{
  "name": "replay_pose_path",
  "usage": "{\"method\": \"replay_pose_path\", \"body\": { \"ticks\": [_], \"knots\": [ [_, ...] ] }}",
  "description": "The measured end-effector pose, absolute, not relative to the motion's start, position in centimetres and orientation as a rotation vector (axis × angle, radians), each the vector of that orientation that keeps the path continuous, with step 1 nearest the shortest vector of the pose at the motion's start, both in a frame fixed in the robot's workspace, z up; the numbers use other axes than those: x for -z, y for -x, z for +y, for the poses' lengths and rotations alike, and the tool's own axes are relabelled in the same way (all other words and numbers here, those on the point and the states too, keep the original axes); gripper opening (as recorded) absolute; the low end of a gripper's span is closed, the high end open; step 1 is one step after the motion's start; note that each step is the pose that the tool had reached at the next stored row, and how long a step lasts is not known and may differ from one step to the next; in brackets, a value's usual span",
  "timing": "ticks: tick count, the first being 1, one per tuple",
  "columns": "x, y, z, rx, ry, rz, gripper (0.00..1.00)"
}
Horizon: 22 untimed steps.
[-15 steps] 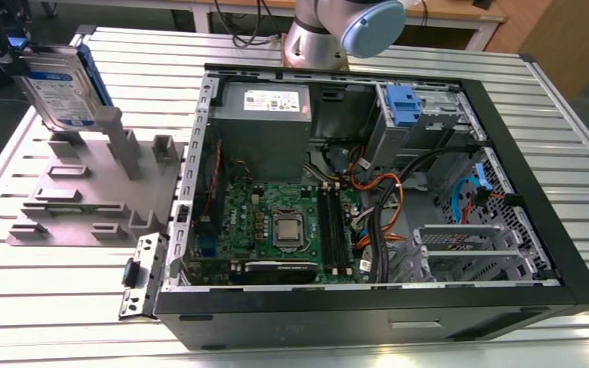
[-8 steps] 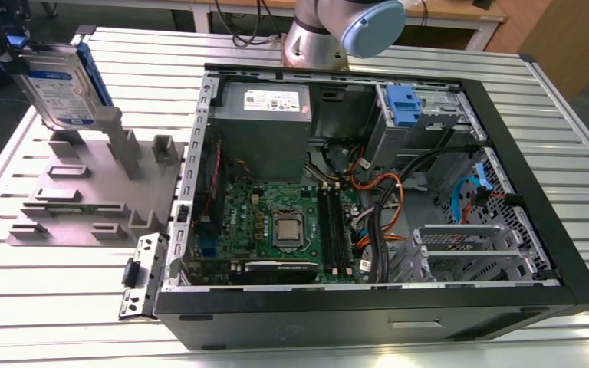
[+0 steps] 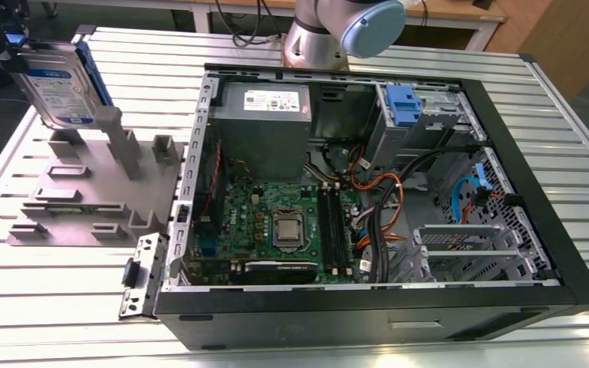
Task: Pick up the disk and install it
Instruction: 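Pick up the disk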
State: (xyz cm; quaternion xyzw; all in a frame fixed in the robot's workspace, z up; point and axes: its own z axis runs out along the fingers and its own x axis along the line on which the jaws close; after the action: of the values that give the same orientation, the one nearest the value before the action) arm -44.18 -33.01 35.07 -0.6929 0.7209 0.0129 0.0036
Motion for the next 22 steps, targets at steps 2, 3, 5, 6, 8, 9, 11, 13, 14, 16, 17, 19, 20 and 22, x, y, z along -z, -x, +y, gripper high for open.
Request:
{"method": "replay_pose_path", "body": {
  "ticks": [2, 3, 5, 6, 8, 9, 11, 13, 14, 16, 17, 19, 20, 22],
  "knots": [
    [-35.12, 44.18, -33.0, -0.04, 2.172, 2.26, 0.36],
    [-35.14, 44.18, -33.0, -0.04, 2.172, 2.26, 0.36],
    [-35.16, 44.18, -33.0, -0.04, 2.172, 2.26, 0.36],
    [-35.17, 44.18, -33.0, -0.041, 2.172, 2.26, 0.36],
    [-35.17, 44.18, -33.01, -0.041, 2.172, 2.259, 0.36],
    [-35.18, 44.18, -33.0, -0.042, 2.171, 2.259, 0.36],
    [-35.18, 44.18, -33.0, -0.044, 2.17, 2.258, 0.36],
    [-35.17, 44.18, -33.01, -0.046, 2.169, 2.257, 0.36],
    [-35.17, 44.18, -33.0, -0.047, 2.169, 2.257, 0.36],
    [-35.17, 44.18, -33.0, -0.048, 2.169, 2.256, 0.36],
    [-35.17, 44.18, -33.0, -0.048, 2.168, 2.256, 0.36],
    [-35.17, 44.18, -33.0, -0.049, 2.168, 2.256, 0.36],
    [-35.17, 44.18, -33.0, -0.05, 2.168, 2.255, 0.36],
    [-35.17, 44.18, -33.01, -0.051, 2.167, 2.255, 0.36]
  ]
}}
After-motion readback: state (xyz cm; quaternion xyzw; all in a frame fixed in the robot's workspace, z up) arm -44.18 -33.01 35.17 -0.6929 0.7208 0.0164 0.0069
